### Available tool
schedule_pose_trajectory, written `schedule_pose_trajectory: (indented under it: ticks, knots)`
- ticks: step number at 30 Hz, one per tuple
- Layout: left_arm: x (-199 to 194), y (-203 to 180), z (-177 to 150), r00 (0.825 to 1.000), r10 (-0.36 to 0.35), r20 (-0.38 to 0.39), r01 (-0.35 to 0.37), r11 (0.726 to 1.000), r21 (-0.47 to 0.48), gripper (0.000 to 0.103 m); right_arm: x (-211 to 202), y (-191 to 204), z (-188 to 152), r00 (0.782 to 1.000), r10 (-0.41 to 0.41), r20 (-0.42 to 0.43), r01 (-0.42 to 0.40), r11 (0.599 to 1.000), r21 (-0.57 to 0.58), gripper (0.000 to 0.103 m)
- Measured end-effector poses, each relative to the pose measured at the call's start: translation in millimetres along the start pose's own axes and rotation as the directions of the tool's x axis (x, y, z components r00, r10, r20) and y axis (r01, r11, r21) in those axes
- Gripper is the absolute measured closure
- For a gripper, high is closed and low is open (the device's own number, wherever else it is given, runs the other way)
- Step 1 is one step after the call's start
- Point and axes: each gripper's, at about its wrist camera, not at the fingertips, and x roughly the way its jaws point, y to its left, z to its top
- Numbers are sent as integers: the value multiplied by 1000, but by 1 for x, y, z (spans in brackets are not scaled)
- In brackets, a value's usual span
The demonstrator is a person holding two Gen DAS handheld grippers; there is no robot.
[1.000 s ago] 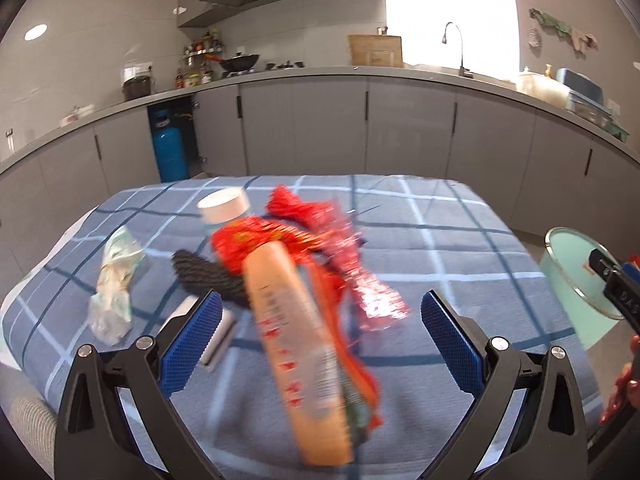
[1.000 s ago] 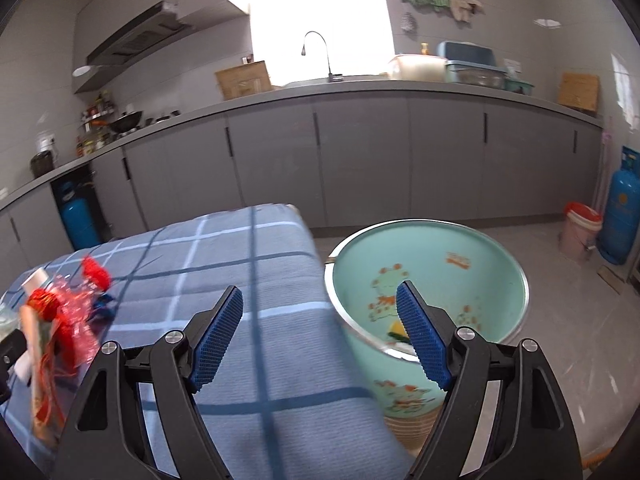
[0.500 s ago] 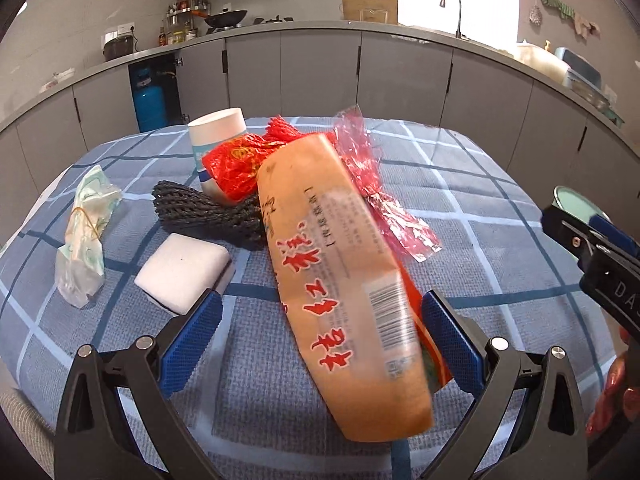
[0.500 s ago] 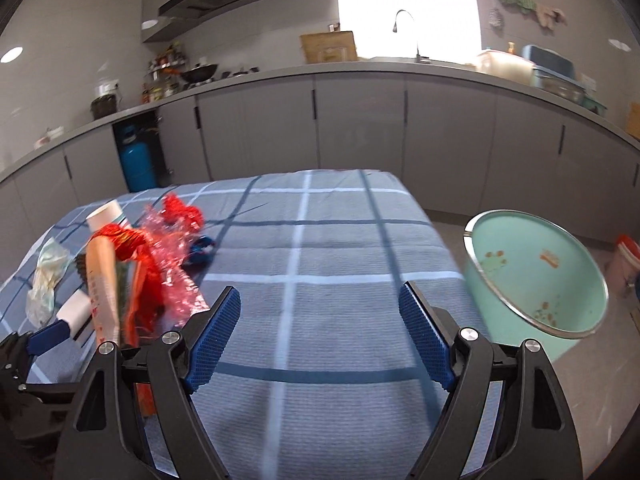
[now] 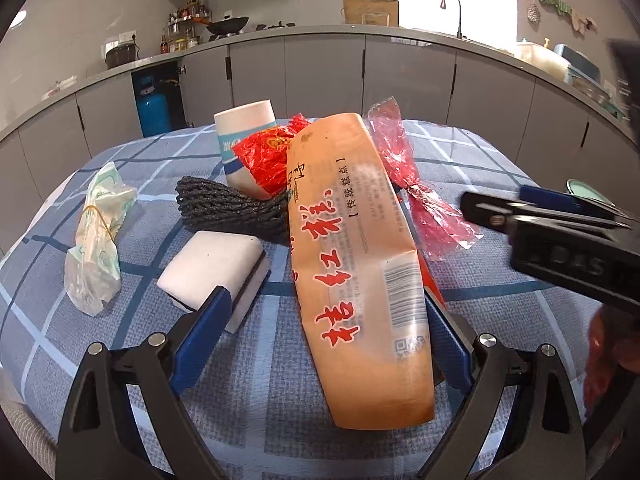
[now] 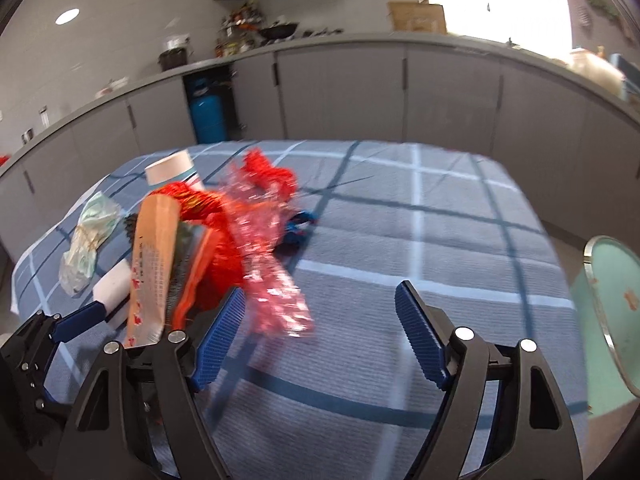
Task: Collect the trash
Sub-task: 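Grasp the pink plastic bag with the right tool while the left tool grasps the orange wrapper, then carry the pink bag and orange wrapper over the bucket and release both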
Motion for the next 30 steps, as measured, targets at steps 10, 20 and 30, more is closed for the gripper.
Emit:
schedule_pose_trajectory:
  ticks: [10, 20, 30]
  knots:
    - [-6, 3, -9, 998, -51, 30, 50, 999, 9, 12, 21, 1, -3, 990, 100, -100, -99, 995, 12, 73]
    - [2, -23, 0, 999, -43, 16, 42, 999, 30, 9, -15, -41, -21, 997, -44, -68, 49, 996, 79, 74]
    - [23, -36, 1, 995, -62, -84, 62, 998, -2, 52, -31, -58, -41, 990, -138, -39, 140, 987, 74, 74]
